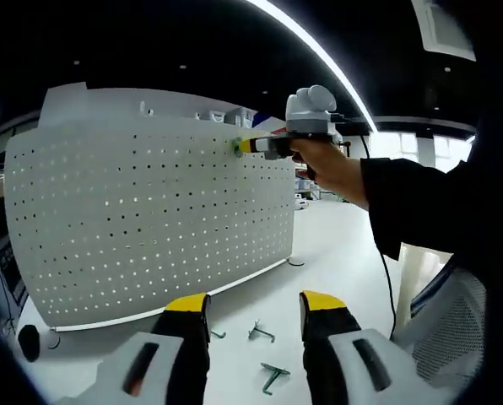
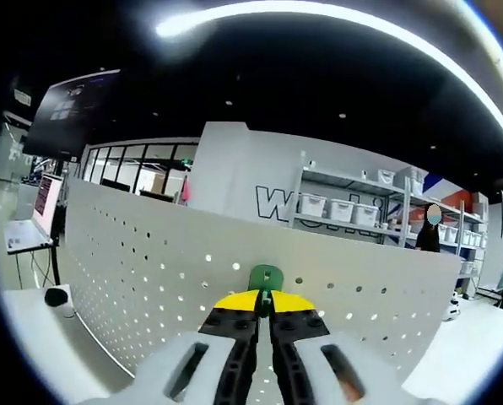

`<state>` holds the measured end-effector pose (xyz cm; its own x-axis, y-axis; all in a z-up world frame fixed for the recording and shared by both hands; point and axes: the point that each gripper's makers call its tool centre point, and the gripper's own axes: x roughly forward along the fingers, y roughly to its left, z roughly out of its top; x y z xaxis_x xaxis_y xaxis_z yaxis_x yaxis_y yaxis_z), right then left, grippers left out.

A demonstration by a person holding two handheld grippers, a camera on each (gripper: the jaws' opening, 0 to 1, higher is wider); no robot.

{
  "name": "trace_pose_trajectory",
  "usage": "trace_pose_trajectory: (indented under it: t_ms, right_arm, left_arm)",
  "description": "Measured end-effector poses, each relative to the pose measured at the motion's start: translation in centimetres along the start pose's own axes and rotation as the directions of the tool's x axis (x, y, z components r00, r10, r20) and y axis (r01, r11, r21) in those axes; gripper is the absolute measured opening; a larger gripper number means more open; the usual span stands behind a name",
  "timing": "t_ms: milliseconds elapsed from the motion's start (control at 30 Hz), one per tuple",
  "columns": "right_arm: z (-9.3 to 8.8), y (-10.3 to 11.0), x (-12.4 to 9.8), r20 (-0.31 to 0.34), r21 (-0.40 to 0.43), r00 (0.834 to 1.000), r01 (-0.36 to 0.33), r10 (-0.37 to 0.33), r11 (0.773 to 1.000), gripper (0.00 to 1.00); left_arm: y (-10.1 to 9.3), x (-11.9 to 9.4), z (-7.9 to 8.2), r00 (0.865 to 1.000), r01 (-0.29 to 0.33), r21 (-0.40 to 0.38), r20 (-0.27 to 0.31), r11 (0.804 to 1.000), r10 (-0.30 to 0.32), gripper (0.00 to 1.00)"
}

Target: Insert the hook assembly into the mounting plate slot until the hook locks in place.

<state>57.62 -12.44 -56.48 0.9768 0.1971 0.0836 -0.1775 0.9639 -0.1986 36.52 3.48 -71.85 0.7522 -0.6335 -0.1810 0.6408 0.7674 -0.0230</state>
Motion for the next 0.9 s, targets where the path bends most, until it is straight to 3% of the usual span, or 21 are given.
trace_pose_trajectory:
  t_ms: [733,900]
  right_arm:
    - [-0.6,0.3,0.9,0.006,-0.049,1.000,0.006,-0.005,0.999,0.01]
    - [-1.7,0.5,0.8,-0.020,-0.057,1.000,-0.004,0.002,0.998,0.03]
  left_arm:
    - [0.5,0.0,-0.1,1.000,-0.009,-0.017,0.003,1.000,0.009,0.43]
    - [0.6,-0.1,-0.1,1.000,-0.014,-0.015,0.004,1.000,0.014,0.43]
